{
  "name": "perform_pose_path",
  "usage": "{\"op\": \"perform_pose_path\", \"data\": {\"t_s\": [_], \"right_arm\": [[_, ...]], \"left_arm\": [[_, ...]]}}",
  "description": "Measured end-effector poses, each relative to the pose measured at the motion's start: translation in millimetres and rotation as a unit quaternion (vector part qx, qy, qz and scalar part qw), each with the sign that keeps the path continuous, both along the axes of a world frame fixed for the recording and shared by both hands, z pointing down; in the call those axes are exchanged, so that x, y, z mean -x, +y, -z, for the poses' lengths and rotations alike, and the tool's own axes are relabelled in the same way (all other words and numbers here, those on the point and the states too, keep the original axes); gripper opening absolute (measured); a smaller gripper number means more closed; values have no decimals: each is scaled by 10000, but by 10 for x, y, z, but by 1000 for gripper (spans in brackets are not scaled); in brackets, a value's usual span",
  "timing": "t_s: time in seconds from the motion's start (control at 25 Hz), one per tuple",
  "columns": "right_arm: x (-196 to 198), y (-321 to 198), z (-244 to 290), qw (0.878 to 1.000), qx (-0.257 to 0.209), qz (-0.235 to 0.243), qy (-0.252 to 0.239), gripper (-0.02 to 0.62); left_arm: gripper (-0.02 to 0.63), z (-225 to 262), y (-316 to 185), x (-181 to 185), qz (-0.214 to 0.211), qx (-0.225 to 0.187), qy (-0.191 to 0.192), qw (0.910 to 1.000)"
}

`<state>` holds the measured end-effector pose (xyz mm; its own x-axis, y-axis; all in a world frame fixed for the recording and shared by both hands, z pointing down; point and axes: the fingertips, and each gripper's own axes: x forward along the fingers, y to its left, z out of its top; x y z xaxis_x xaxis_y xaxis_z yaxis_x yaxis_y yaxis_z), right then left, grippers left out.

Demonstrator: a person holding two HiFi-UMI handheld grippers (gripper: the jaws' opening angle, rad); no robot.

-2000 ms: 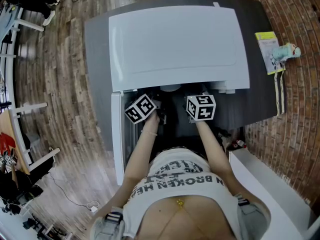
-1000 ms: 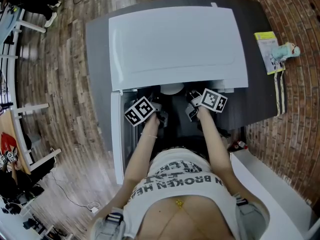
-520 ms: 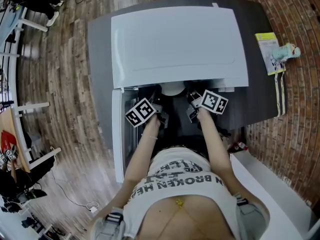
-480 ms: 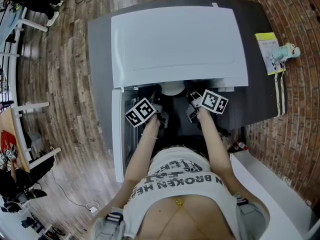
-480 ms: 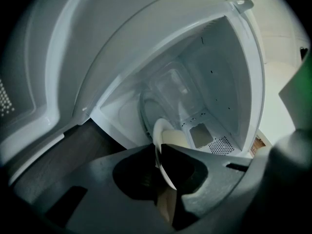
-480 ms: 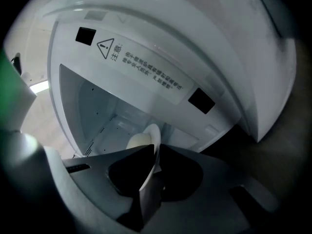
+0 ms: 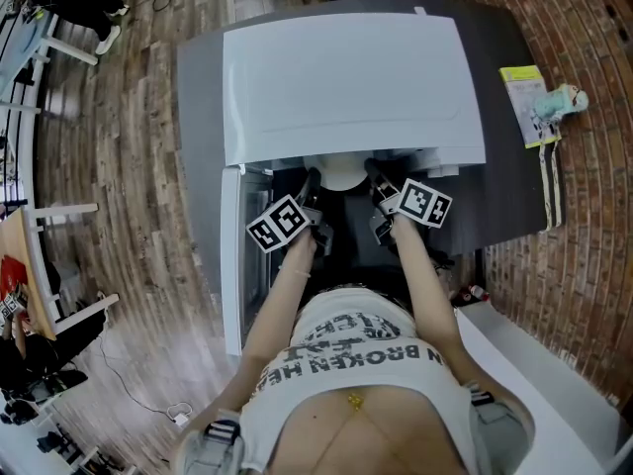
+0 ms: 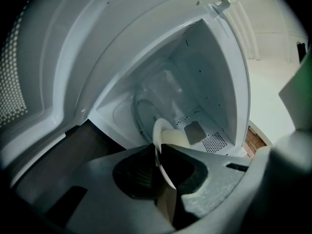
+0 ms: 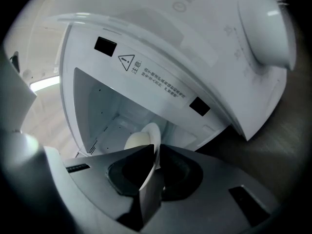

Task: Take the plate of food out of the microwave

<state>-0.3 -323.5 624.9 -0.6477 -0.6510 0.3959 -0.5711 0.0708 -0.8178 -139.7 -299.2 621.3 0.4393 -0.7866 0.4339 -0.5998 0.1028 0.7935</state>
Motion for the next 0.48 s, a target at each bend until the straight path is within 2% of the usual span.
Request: {"op": "perform_pose_path", "data": {"t_s": [0.48], "right_arm": [[-76,291,71,10000,34,17,58,38]], "left_arm": [[45,84,272,-72,-52,-52,-19,10000]]}}
